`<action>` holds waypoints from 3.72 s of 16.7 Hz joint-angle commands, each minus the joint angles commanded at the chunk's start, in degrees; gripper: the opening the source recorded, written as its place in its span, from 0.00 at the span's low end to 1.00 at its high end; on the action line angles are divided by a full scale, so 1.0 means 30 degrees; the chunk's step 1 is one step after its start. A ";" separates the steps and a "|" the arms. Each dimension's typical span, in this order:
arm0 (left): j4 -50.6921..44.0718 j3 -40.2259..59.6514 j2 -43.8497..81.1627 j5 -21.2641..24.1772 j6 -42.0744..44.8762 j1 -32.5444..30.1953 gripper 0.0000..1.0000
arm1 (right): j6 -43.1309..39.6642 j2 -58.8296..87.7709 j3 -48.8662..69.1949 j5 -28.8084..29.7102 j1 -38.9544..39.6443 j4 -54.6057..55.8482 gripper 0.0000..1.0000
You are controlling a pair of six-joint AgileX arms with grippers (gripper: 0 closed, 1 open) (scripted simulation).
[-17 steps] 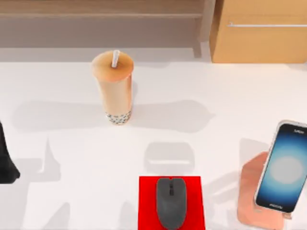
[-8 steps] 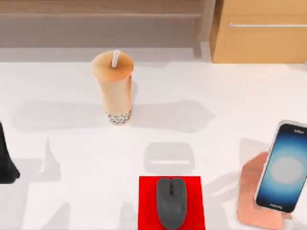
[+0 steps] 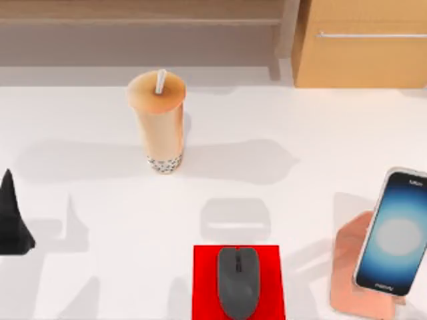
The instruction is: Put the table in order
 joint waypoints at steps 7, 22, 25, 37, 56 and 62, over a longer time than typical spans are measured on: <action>0.6522 0.0040 0.9711 -0.3659 -0.0263 -0.5514 1.00 | 0.0000 0.0000 0.0000 0.0000 0.0000 0.0000 1.00; 2.6243 0.8249 3.6302 -1.1241 -0.0014 -1.3164 1.00 | 0.0000 0.0000 0.0000 0.0000 0.0000 0.0000 1.00; 2.8677 1.0019 3.8714 -1.1945 0.0115 -1.3080 1.00 | 0.0000 0.0000 0.0000 0.0000 0.0000 0.0000 1.00; 2.9014 1.1789 4.0094 -1.1687 0.0170 -1.2290 1.00 | 0.0000 0.0000 0.0000 0.0000 0.0000 0.0000 1.00; 2.8378 1.2714 4.0396 -1.1130 0.0162 -1.1741 0.02 | 0.0000 0.0000 0.0000 0.0000 0.0000 0.0000 1.00; 2.8378 1.2714 4.0396 -1.1130 0.0162 -1.1741 0.00 | 0.0000 0.0000 0.0000 0.0000 0.0000 0.0000 1.00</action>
